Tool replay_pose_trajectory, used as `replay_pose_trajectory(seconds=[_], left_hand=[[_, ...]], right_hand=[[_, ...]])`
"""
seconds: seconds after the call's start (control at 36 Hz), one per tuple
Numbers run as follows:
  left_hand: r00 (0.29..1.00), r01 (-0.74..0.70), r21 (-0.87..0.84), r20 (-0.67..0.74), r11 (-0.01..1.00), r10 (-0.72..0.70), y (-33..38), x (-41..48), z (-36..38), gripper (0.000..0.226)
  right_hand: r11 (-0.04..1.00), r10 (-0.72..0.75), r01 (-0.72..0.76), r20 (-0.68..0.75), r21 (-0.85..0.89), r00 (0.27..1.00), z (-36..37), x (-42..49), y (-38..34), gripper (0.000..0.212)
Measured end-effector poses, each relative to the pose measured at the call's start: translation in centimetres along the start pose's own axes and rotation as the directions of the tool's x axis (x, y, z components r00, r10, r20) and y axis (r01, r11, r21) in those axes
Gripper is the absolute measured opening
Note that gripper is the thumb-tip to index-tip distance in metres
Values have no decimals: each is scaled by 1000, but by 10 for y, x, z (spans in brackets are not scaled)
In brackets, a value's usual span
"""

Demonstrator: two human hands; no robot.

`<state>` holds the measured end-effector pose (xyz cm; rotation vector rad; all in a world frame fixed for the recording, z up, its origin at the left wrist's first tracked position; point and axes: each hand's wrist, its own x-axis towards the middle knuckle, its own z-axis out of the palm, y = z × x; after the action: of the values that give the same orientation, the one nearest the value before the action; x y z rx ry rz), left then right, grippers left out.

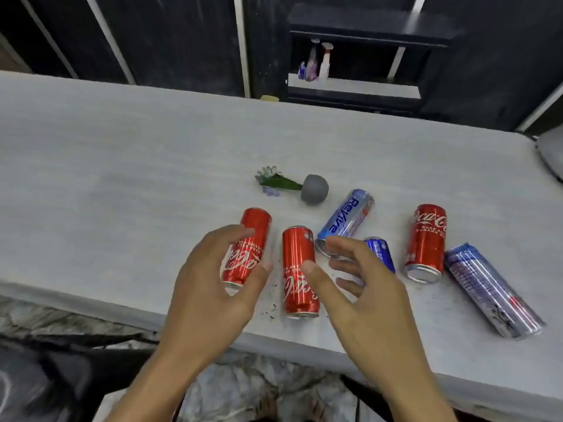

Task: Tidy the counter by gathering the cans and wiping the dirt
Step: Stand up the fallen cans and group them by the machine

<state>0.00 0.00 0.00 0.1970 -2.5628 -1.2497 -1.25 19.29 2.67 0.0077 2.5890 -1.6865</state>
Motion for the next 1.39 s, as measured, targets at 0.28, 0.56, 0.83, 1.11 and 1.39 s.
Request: replay_pose_trajectory(seconds=[0.28, 0.56, 0.83, 1.11, 1.39], left_hand=[[998, 52, 97, 18, 994, -54, -49, -4, 20, 70], [1000, -5, 225, 29, 974, -2, -68, -9, 38, 77], [999, -20, 236, -24, 972, 27, -77, -4, 39, 71], [993, -91, 212, -57, 973, 106, -62, 2, 15, 61], [983, -186, 282, 38, 941, 182, -29, 33, -14, 57]], right_hand=[[986, -42, 19, -137, -163, 990, 50, -9, 48, 60], [940, -40, -16, -156, -342, 987, 74, -18, 68, 75], [915, -69, -17, -198, -402, 978, 81, -17, 70, 69], [911, -182, 70, -245, -406, 952, 65, -11, 54, 57], [847, -308, 203, -143, -492, 941, 34, 21, 13, 42]])
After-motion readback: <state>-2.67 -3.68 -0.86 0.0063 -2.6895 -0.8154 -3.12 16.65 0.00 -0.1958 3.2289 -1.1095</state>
